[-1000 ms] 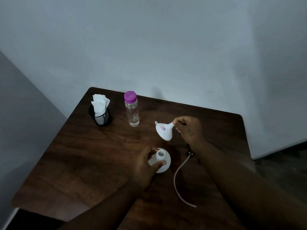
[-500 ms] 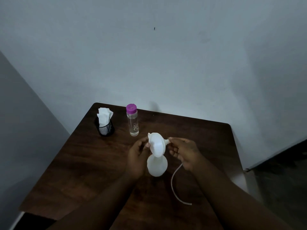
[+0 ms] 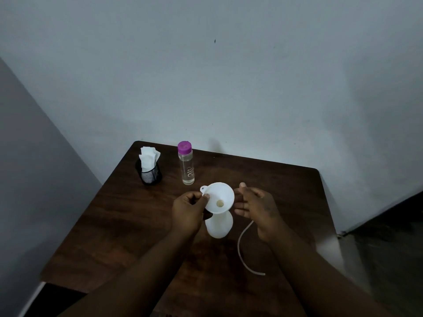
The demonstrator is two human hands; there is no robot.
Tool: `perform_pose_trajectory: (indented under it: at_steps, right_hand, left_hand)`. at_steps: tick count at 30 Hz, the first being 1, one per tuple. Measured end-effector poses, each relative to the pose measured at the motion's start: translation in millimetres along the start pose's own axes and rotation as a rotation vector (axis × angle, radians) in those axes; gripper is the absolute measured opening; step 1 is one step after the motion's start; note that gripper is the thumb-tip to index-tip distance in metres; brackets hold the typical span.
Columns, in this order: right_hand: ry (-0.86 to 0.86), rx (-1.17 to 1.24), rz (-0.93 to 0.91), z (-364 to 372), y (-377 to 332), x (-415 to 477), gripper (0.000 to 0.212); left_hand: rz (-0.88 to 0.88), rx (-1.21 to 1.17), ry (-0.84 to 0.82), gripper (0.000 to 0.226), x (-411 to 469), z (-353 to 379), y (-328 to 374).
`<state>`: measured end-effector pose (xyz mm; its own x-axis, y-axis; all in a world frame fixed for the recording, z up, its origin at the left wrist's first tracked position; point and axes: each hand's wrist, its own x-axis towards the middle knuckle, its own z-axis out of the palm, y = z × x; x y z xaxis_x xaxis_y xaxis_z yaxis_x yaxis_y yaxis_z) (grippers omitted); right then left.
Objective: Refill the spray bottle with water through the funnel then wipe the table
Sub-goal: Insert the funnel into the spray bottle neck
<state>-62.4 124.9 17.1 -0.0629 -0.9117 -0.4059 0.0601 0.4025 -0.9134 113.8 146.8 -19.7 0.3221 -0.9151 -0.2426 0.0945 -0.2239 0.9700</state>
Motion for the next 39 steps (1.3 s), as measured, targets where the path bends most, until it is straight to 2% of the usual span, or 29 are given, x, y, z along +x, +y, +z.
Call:
perform_pose_trajectory:
  at_steps: [5,14,21,27,39]
  right_hand:
    - [-0.086,0.022,-0.021,0,-5,-13,0.026]
    - [-0.054,0.058,-0.015,2,-14,-4,0.005]
    - [-0.049,0.039,0.011,0,2,4,0.011]
    - [-0.046,-0.025,0.034,0,13,6,0.028]
    - [-0.046,-0.036,0.053,1,21,5,0.028]
  left_hand:
    - [0.01,-0.048,-0.02,0.016,-5,3,10]
    - [-0.062,-0.114,-0.047,0.021,-3,8,16]
    - [-0.077,-0.076,-0.054,0.024,-3,6,7]
    - [-0.12,0.026,-0.064,0.022,-3,3,-6]
    - [-0.126,0.092,-0.072,0.018,-3,1,-15]
